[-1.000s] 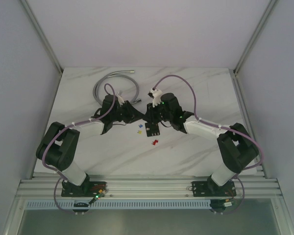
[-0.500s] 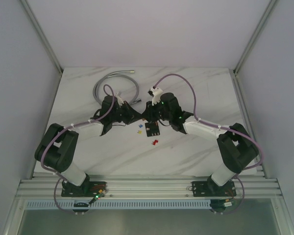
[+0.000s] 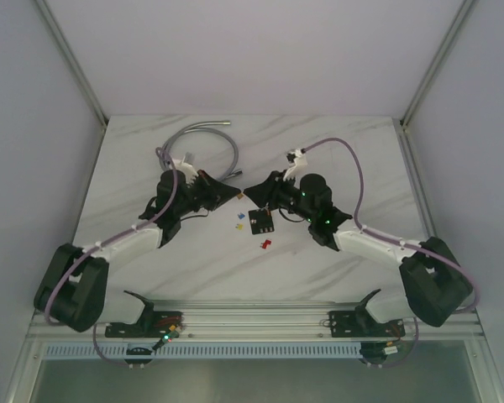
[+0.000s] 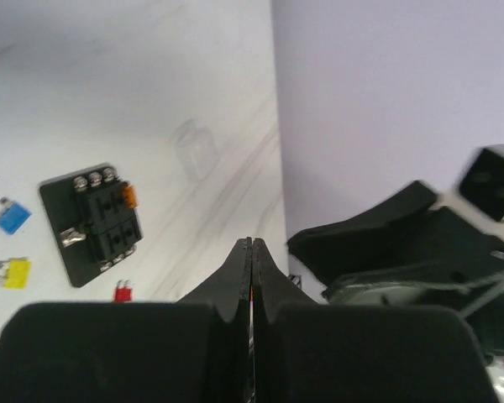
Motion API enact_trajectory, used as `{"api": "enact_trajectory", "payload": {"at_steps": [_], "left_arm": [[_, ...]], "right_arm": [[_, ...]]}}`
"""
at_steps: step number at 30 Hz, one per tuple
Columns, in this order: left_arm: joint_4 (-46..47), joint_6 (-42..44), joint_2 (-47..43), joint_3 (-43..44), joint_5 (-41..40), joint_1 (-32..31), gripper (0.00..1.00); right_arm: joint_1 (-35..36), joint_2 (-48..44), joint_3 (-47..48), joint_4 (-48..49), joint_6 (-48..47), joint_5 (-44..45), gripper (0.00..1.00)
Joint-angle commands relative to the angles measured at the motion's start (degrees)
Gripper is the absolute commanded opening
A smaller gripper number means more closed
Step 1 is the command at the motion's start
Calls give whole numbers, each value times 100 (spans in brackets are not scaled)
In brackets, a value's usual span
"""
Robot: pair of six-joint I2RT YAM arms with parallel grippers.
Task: Snap on the fuse box
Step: Pick up the fuse from the center of the board.
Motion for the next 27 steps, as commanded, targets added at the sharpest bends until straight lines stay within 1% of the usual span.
{"api": "enact_trajectory", "payload": {"at_steps": [1, 4, 11, 20, 27], "left_arm": [[713, -348, -602, -274, -467, -16, 0], [838, -456, -955, -365, -675, -67, 0], [1058, -685, -1549, -553, -1063, -269, 0], [1329, -929, -1751, -640, -1152, -513, 0], [1413, -1016, -1807, -677, -1241, -640, 0]], "right_arm": [[43, -90, -574, 1769, 1792, 112, 43], [152, 16, -675, 2366, 2324, 42, 43], [362, 76, -816, 3205, 2872, 141, 45], [428, -31, -923, 3381, 3049, 376, 44], [459, -65, -961, 3593, 3060, 410, 37]]}}
